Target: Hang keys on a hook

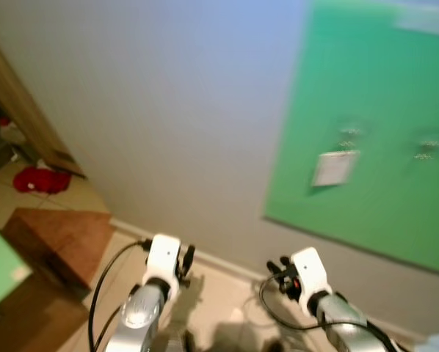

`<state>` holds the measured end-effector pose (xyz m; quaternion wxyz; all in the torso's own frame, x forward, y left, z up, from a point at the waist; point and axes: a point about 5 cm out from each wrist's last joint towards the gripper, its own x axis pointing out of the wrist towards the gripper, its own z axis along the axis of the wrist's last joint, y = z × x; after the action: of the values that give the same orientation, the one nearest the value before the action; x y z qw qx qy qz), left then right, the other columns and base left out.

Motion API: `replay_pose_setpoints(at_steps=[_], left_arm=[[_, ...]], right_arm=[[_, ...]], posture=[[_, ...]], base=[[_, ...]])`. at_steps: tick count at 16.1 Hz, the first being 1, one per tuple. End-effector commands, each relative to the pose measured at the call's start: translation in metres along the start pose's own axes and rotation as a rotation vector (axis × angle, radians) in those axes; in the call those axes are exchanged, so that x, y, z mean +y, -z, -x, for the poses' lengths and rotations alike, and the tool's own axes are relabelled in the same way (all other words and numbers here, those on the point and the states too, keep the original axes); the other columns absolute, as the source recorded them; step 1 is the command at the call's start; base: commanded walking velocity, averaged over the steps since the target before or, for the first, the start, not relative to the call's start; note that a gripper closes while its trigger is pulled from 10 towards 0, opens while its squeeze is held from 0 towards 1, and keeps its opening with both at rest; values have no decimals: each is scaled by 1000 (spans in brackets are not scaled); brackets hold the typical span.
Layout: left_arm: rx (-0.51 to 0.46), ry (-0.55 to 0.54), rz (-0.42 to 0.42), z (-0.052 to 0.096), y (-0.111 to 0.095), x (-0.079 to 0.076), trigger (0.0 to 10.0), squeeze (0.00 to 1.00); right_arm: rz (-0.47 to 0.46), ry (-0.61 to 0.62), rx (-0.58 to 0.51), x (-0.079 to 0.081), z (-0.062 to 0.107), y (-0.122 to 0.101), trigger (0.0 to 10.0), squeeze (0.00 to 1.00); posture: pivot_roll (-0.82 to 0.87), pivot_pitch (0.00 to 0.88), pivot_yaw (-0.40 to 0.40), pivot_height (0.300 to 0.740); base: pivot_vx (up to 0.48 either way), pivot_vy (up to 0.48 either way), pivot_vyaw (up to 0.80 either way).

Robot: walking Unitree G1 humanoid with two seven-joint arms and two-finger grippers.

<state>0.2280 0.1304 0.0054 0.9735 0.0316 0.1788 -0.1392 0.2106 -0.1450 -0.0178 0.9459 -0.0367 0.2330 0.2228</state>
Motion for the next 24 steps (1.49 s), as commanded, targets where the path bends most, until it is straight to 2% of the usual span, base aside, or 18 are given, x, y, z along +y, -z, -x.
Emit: replay_pose_setpoints(at_steps=[1, 5, 8, 14, 17, 18, 19, 22, 24], left_arm=[[4, -11, -23, 2, 1, 5, 10000, 0], [-19, -1, -34, -3, -4, 2, 10000, 0], [-62, 11, -49, -7, -16, 0, 10000, 0], [-98, 24, -40, -10, -24, -4, 10000, 0], [-66, 47, -41, -9, -17, -6, 10000, 0], [-42, 50, -53, -8, -11, -7, 10000, 0], [-18, 56, -95, -5, -4, -8, 10000, 0], [-34, 60, -94, 0, -2, -8, 10000, 0], [-33, 57, -104, 1, -2, -7, 10000, 0]], right_arm=[[8, -25, -19, 5, -4, -3, 10000, 0], [-9, -62, -116, 6, -8, -17, 10000, 0], [-37, -121, -286, 7, -10, -54, 10000, 0], [-13, -218, -433, 14, -7, -96, 10000, 0], [-27, -163, -392, 10, -9, -87, 10000, 0], [-19, -68, -306, 2, -13, -72, 10000, 0], [-34, -50, -243, 1, -11, -51, 10000, 0], [-98, -50, -238, 6, -4, -41, 10000, 0], [-88, -44, -241, 6, -5, -41, 10000, 0]], posture=[[66, 115, -18, 740], [64, 113, -17, 740], [67, 111, -18, 740], [65, 111, -20, 740], [62, 110, -24, 740], [62, 107, -27, 740], [67, 106, -31, 740], [69, 111, -33, 740], [69, 114, -30, 740]], base=[[0, 476, 800], [0, 476, 800], [0, 476, 800], [0, 397, 800], [0, 0, 800], [0, 0, 0], [0, 0, 0], [0, 0, 0], [0, 0, 0]])
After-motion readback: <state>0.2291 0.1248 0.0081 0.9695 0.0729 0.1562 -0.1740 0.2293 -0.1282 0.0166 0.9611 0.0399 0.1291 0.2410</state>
